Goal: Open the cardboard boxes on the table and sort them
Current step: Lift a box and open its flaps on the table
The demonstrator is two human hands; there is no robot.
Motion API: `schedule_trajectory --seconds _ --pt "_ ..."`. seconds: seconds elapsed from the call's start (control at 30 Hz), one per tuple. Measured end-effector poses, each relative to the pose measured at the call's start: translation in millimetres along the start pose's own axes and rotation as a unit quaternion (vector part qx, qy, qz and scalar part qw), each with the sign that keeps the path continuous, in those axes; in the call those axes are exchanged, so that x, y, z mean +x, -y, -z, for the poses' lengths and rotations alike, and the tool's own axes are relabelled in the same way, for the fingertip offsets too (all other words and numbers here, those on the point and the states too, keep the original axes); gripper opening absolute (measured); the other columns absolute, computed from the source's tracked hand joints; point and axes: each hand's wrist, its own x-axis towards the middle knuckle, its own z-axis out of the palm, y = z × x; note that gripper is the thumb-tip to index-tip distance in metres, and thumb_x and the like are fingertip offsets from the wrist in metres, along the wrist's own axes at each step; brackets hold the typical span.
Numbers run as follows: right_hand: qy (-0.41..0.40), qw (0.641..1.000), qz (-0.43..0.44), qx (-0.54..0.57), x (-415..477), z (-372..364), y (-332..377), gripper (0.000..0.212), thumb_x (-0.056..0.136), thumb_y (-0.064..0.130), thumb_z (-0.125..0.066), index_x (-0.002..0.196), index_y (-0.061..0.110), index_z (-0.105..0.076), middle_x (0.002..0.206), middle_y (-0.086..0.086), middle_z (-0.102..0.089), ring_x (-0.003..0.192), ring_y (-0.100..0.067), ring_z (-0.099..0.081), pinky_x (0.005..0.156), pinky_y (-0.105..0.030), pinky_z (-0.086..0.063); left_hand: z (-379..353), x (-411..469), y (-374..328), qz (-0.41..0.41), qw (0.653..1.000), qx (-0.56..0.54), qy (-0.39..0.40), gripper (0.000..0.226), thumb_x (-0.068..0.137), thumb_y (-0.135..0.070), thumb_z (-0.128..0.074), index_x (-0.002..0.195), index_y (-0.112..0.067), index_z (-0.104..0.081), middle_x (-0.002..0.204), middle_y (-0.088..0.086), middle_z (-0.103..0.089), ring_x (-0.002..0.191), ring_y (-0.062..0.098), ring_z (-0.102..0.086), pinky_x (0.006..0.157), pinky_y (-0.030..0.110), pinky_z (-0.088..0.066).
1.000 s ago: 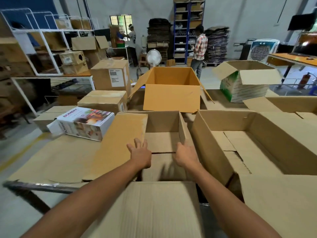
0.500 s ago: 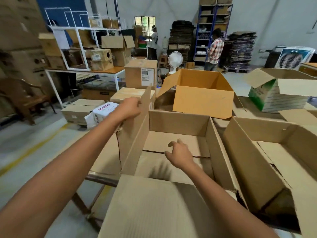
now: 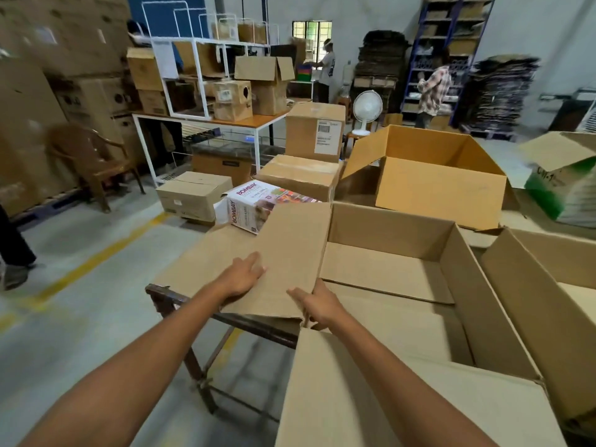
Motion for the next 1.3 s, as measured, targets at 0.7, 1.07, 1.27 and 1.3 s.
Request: schedule_trajectory --seconds 0.7,1.07,1.27,1.3 --pt "-0.141 0.987 0.067 -0.029 -31.5 54.0 51.0 0.024 0.079 0.016 -0.067 0.098 0.004 -0.059 0.095 -0.012 -0.067 0.081 -0.029 -0.063 0.057 -0.031 -0.048 -99.4 -14.1 -60.7 -0.128 0.910 -0.390 0.059 0.081 0.091 -0.073 -0.038 0.155 -0.024 -0.031 0.156 -0.007 -0.037 0.143 0.011 -0.036 0.120 0.038 -0.027" --pt "-0.139 0.973 0.013 -0.186 -42.3 31.2 -17.6 0.027 0.087 0.037 -0.060 0.095 0.012 -0.053 0.104 -0.015 -0.067 0.098 -0.036 -0.063 0.070 -0.035 -0.047 -118.2 -42.1 -89.4 -0.132 0.963 -0.223 0.080 0.029 0.104 -0.018 -0.040 0.086 -0.012 -0.062 0.110 0.026 -0.065 0.088 0.024 -0.056 0.075 0.032 -0.037" --pt "-0.139 0.953 0.063 -0.262 -78.9 48.5 -19.6 0.049 0.094 0.039 -0.055 0.133 0.011 -0.058 0.128 -0.015 -0.065 0.122 -0.035 -0.057 0.096 -0.039 -0.049 -99.0 -81.7 -100.5 -0.183 0.970 -0.157 -0.024 0.036 0.104 -0.018 -0.041 0.133 -0.007 -0.059 0.134 0.011 -0.061 0.127 0.028 -0.053 0.098 0.027 -0.038" --pt "-0.146 0.949 0.068 -0.269 -88.3 50.6 -19.8 0.051 0.094 0.038 -0.055 0.137 0.012 -0.054 0.129 -0.015 -0.064 0.123 -0.034 -0.056 0.096 -0.039 -0.048 -94.9 -91.0 -102.5 -0.196 0.970 -0.136 -0.037 0.039 0.105 -0.019 -0.041 0.139 -0.007 -0.054 0.139 0.010 -0.058 0.130 0.026 -0.051 0.101 0.026 -0.036"
